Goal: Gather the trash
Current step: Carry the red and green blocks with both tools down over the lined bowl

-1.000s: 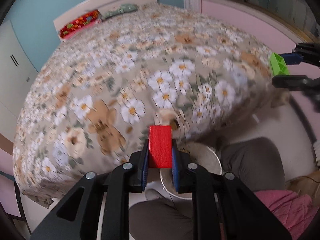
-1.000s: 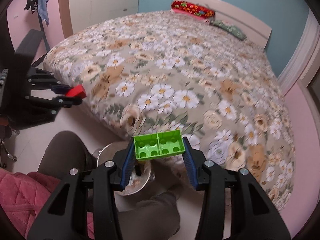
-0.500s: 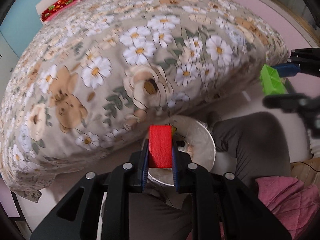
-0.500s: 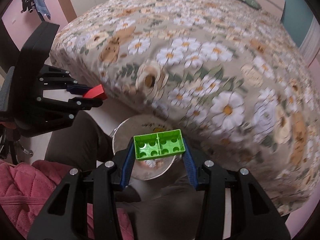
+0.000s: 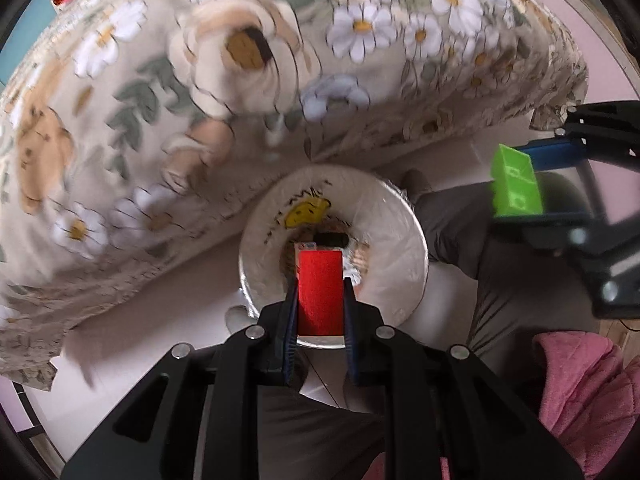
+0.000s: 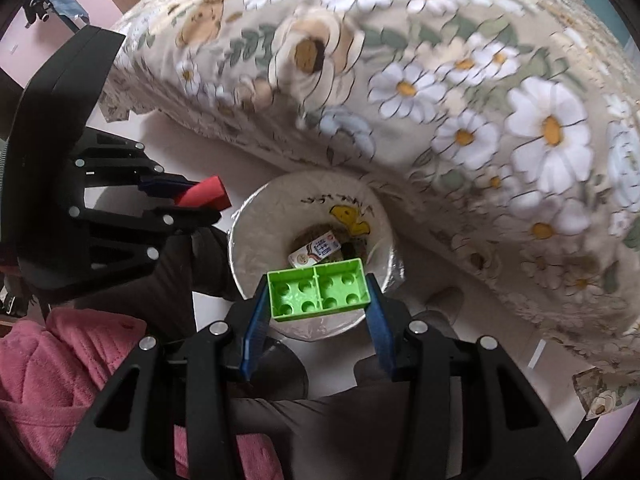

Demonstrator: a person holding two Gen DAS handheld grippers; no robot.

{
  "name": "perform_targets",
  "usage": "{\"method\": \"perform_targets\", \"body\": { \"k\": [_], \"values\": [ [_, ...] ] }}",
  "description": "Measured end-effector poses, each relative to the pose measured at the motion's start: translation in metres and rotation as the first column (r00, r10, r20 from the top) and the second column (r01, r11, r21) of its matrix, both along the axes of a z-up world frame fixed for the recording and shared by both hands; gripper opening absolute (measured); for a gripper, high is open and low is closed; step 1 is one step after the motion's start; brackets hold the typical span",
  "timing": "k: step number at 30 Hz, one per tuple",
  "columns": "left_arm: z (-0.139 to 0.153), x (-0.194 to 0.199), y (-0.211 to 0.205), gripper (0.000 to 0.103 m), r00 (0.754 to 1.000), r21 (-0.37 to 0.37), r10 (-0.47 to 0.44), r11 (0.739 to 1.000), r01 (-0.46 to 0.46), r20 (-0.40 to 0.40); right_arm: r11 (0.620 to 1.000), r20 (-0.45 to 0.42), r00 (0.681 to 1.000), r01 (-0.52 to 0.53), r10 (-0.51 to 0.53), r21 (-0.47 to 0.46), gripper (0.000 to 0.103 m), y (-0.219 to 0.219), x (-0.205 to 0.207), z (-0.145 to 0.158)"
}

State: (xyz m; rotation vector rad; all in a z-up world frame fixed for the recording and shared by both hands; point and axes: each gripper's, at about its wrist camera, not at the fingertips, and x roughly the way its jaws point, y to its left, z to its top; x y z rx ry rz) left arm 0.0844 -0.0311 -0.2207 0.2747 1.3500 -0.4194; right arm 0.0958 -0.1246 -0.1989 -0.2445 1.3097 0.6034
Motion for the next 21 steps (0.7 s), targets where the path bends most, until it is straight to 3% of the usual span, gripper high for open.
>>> {"method": "perform_targets", "body": {
  "k": [13,21],
  "values": [
    [-0.068,0.014,0.005,0.022,0.992,0.047,0.031,0.999,-0.025,-0.126,0.999,-0.133,0.99,0.038,-0.04,-0.02,0.046,0.014,0.014,-0.073],
    [-0.095,0.023,0.005,0.022,0.983,0.06,0.054,0.997,-0.044,-0.173,0.998,-0.193,0.98,0.047,-0.054,-0.036,0.046,0.021,0.024,-0.102]
  ]
}}
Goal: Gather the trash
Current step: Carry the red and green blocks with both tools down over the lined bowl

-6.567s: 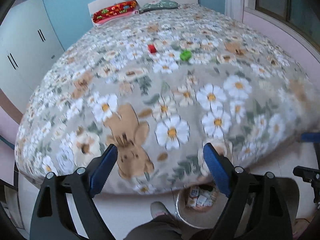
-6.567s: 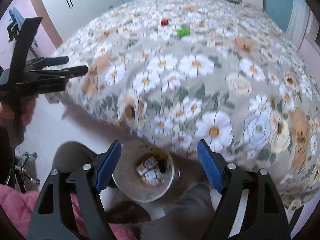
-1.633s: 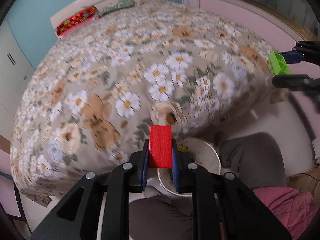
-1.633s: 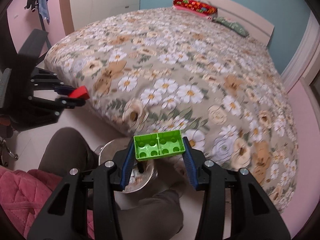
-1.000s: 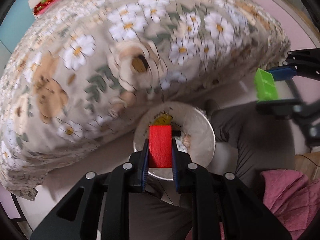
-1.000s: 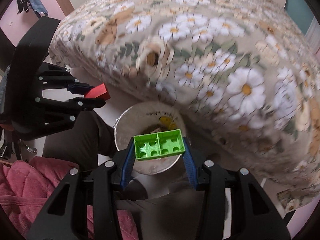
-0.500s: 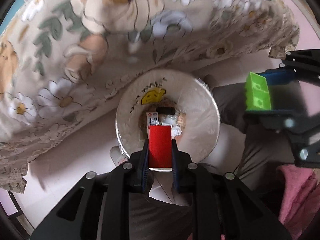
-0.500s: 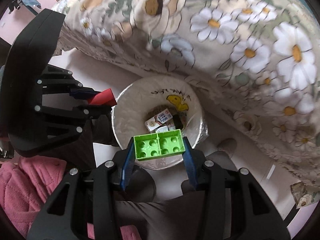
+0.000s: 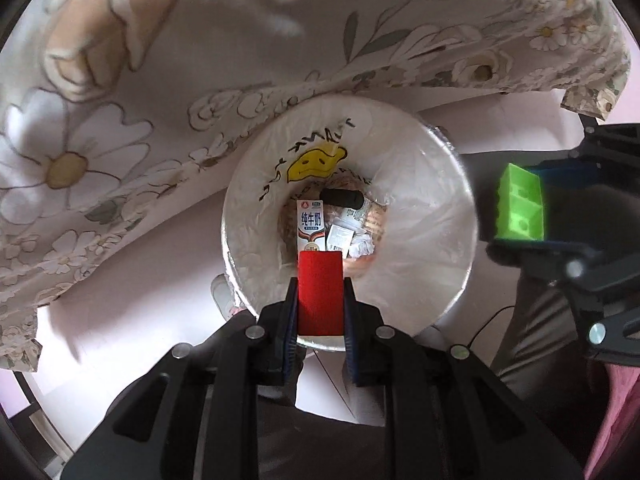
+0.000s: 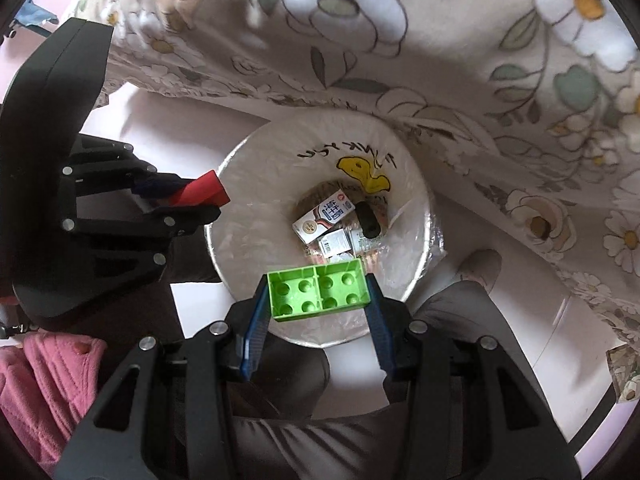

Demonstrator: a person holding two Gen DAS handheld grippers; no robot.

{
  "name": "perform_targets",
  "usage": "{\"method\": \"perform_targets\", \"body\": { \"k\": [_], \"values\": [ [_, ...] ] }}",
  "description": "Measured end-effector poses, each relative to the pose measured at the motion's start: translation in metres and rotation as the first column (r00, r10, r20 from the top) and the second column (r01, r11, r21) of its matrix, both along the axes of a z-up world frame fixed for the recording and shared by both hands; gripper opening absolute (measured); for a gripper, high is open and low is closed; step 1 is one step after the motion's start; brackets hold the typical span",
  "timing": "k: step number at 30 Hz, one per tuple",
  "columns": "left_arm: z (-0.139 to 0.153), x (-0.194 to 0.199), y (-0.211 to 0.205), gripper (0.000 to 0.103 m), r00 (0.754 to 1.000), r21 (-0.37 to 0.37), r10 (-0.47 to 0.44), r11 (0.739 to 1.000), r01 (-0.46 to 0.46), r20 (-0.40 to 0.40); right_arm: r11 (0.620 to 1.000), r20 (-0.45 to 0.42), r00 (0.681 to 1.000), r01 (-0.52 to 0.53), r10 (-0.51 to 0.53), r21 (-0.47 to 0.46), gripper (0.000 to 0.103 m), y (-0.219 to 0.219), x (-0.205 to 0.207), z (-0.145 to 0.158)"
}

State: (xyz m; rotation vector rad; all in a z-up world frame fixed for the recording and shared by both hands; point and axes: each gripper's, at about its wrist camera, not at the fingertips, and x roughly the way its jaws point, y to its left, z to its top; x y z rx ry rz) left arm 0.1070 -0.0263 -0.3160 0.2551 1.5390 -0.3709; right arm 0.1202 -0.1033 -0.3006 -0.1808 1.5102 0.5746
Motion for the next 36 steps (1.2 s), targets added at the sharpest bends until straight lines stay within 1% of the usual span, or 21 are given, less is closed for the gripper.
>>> {"method": "perform_targets", "body": {
  "k": [3,7,11,15,20,22,24,28,29,34,36],
  "values": [
    [-0.013,0.003,-0.002,0.022,0.999,-0.004,0.023,1.0,-0.023,-0.036,1.0,-0.016,1.0,0.009,-0.01,-0.006,0.046,0.002,0.005,-0.012],
    [-0.028,0.006,-0.004,0.022,0.997,-0.005,0.037,0.999,-0.037,-0.063,1.0,-0.041,0.999,0.021,-0.021,-0.014,0.046,0.005,0.011,-0.025],
    [-0.043,0.009,-0.004,0.022,0.994,-0.012,0.056,0.998,-0.057,-0.096,0.999,-0.063,0.998,0.029,-0.031,-0.033,0.046,0.008,0.017,-0.045],
    [-0.065,0.012,0.001,0.022,0.986,0.012,0.083,0.997,-0.082,-0.147,0.998,-0.113,0.993,0.04,-0.046,-0.056,0.047,0.007,0.021,-0.068],
    [-0.085,0.013,0.003,0.022,0.982,0.011,0.103,0.995,-0.102,-0.158,0.995,-0.133,0.991,0.019,-0.032,-0.102,0.047,0.011,0.023,-0.093],
    [-0.089,0.015,0.001,0.022,0.981,0.005,0.103,0.995,-0.104,-0.161,0.994,-0.148,0.988,0.024,-0.04,-0.108,0.047,0.013,0.024,-0.101],
    [-0.095,0.016,-0.002,0.022,0.983,0.003,0.097,0.995,-0.098,-0.158,0.993,-0.153,0.987,0.023,-0.041,-0.113,0.047,0.014,0.024,-0.107],
    [-0.112,0.021,-0.002,0.022,0.974,0.007,0.116,0.993,-0.117,-0.196,0.99,-0.138,0.99,-0.004,-0.016,-0.144,0.047,0.017,0.021,-0.115],
    [-0.115,0.021,-0.001,0.022,0.971,0.005,0.121,0.992,-0.123,-0.206,0.99,-0.149,0.989,0.002,-0.022,-0.138,0.047,0.017,0.022,-0.118],
    [-0.119,0.025,0.0,0.022,0.968,-0.019,0.13,0.99,-0.137,-0.215,0.991,-0.161,0.987,0.008,-0.03,-0.132,0.047,0.016,0.025,-0.124],
    [-0.122,0.026,0.0,0.022,0.967,-0.014,0.127,0.991,-0.133,-0.221,0.991,-0.169,0.985,0.014,-0.036,-0.132,0.047,0.017,0.026,-0.128]
  ]
}}
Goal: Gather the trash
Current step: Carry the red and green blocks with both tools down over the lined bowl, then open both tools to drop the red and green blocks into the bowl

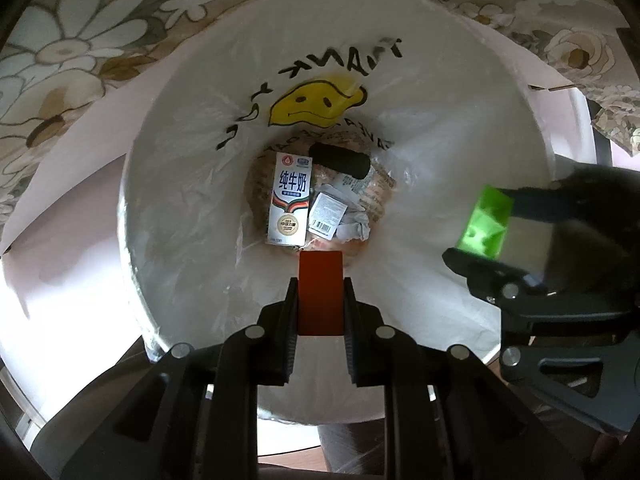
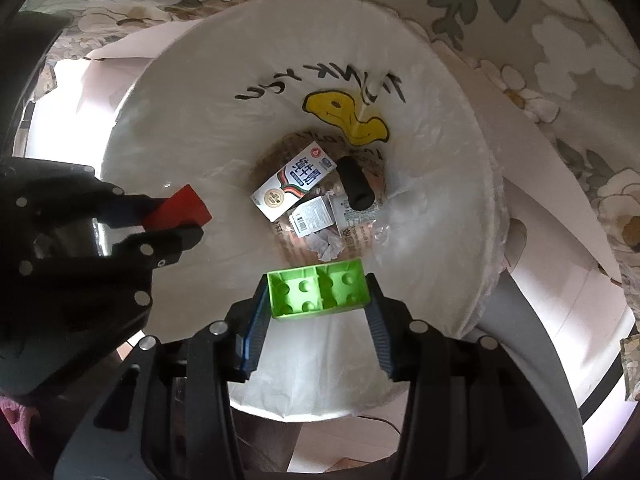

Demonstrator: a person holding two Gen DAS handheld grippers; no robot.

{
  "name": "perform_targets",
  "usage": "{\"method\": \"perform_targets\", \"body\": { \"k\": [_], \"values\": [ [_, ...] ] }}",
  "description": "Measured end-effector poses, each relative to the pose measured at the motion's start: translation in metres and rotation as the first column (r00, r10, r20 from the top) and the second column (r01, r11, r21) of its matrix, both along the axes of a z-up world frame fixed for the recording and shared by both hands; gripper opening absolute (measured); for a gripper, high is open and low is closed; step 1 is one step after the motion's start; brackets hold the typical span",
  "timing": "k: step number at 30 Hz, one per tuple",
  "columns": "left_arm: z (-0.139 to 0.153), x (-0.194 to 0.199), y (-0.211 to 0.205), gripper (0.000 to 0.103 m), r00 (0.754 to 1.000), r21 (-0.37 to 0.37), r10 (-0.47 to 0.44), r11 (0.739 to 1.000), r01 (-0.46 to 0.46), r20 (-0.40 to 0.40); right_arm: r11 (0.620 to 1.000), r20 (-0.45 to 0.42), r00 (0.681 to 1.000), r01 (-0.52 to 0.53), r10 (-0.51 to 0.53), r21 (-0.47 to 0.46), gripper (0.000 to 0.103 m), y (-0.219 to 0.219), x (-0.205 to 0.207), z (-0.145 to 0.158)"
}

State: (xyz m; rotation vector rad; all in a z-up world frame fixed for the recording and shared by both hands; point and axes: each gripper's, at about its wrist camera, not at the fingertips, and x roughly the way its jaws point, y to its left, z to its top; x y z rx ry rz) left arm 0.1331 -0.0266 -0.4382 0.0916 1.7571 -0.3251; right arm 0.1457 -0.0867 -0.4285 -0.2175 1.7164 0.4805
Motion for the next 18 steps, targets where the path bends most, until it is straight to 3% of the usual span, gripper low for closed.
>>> {"method": "perform_targets", "body": {
  "k": [5,8,9,18],
  "values": [
    [-0.005,0.003,0.003,0.022,1.0,-0.001,0.016,1.0,-0.016,-0.017,1.0,-0.001,1.0,0.025,-0.025,0.009,0.047,-0.001,0.001,-0.005],
    [-0.005,0.005,0.004,0.041,1.0,0.008,0.017,1.0,-0.017,-0.011,1.0,-0.004,1.0,0.022,-0.022,-0.015,0.049,0.001,0.002,-0.008],
    [-0.005,0.006,0.006,0.043,1.0,0.017,0.017,1.0,-0.017,-0.005,0.999,-0.001,1.0,0.02,-0.02,-0.027,0.05,0.0,0.002,-0.009],
    [0.004,0.008,0.008,0.045,1.0,0.016,-0.008,1.0,0.008,0.022,0.999,0.013,0.999,0.045,-0.044,-0.01,0.05,-0.006,0.003,0.001]
  ]
}}
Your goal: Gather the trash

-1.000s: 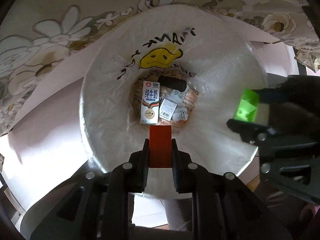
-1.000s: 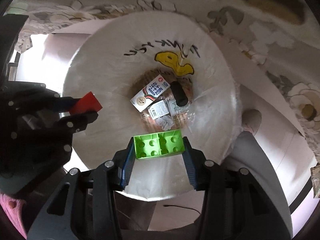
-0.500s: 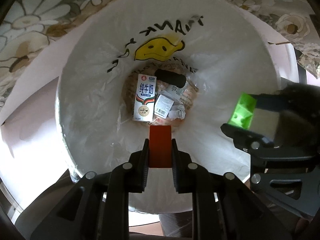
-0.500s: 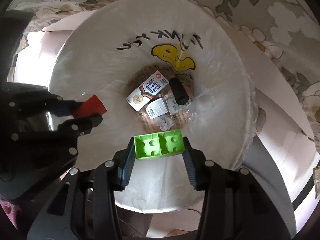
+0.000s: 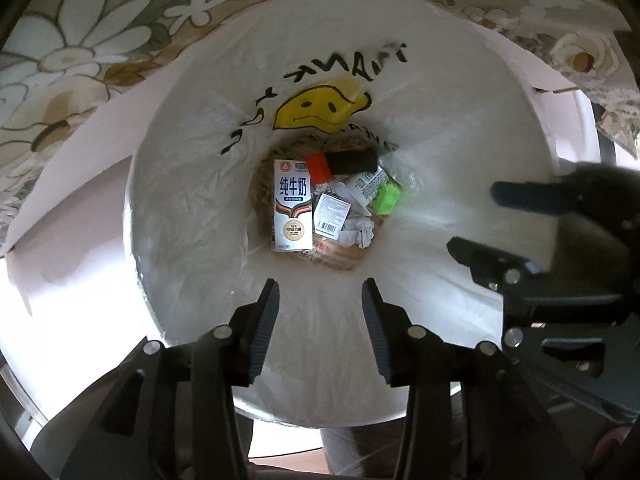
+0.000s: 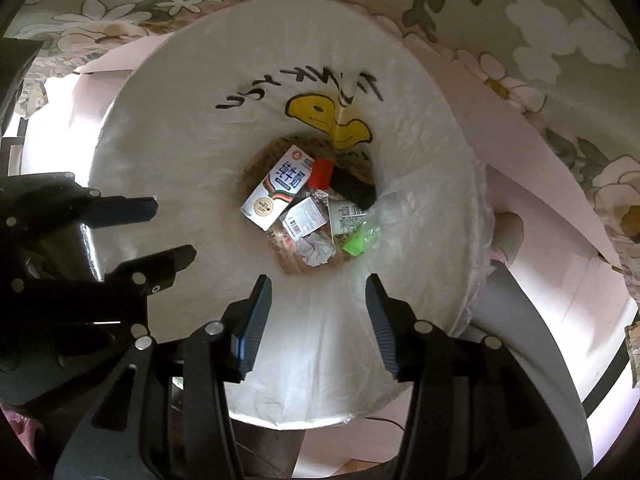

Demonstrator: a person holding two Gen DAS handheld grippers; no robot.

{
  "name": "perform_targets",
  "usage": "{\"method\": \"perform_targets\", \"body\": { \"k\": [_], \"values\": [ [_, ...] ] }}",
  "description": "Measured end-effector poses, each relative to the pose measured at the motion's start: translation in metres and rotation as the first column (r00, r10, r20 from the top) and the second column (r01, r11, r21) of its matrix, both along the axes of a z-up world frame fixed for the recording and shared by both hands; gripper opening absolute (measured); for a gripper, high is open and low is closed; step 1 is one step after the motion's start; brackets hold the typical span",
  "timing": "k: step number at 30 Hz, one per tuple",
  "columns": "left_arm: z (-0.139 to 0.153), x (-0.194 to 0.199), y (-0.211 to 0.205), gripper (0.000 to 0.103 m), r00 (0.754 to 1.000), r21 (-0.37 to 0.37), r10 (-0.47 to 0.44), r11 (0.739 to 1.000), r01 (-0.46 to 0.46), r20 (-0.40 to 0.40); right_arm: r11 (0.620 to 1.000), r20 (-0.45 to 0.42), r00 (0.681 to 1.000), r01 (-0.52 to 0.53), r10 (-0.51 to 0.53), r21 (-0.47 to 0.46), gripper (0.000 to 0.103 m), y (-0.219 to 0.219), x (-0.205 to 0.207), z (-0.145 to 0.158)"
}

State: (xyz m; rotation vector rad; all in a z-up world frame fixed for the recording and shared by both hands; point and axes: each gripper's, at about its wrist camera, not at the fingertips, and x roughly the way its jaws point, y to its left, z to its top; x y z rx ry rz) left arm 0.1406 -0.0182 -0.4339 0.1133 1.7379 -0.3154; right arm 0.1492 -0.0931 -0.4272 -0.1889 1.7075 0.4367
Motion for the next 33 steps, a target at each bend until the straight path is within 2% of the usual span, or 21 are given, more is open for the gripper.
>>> {"method": "perform_targets", "body": {
  "k": [9,15,19,22,25,28,30,31,33],
  "values": [
    [0.033,-0.012,-0.001,0.046,0.997,-0.014,-0.009,1.0,0.01,0.08,0.999,0.058,0.998,0.006,-0.009,0.05,0.05,-0.009,-0.012,0.041],
    [0.08,-0.025,0.004,0.046,0.983,-0.037,-0.014,0.999,0.022,0.184,0.996,0.12,0.992,0.023,-0.034,0.089,0.05,-0.013,-0.022,0.078],
    [0.119,-0.033,0.007,0.046,0.963,-0.049,-0.017,0.998,0.031,0.27,0.992,0.201,0.979,0.017,-0.042,0.124,0.05,-0.019,-0.034,0.121],
    [0.154,-0.042,0.009,0.046,0.933,-0.042,-0.014,0.999,0.032,0.36,0.989,0.266,0.962,0.018,-0.058,0.148,0.05,-0.024,-0.042,0.152],
    [0.202,-0.055,0.012,0.046,0.87,-0.001,-0.005,1.0,0.006,0.493,0.986,0.349,0.935,0.009,-0.069,0.169,0.05,-0.03,-0.052,0.192],
    [0.246,-0.067,0.012,0.046,0.823,-0.009,0.019,1.0,-0.017,0.568,0.981,0.42,0.903,0.014,-0.095,0.193,0.051,-0.039,-0.063,0.234],
    [0.271,-0.073,0.013,0.046,0.798,-0.024,0.036,0.999,-0.027,0.601,0.975,0.44,0.889,0.029,-0.126,0.221,0.055,-0.045,-0.069,0.25],
    [0.287,-0.079,0.012,0.046,0.778,-0.034,0.04,0.999,-0.024,0.628,0.97,0.451,0.881,0.034,-0.142,0.24,0.055,-0.049,-0.073,0.262],
    [0.307,-0.085,0.01,0.053,0.75,-0.041,0.035,0.999,-0.01,0.66,0.967,0.483,0.863,0.026,-0.15,0.255,0.056,-0.053,-0.082,0.283]
  ]
}}
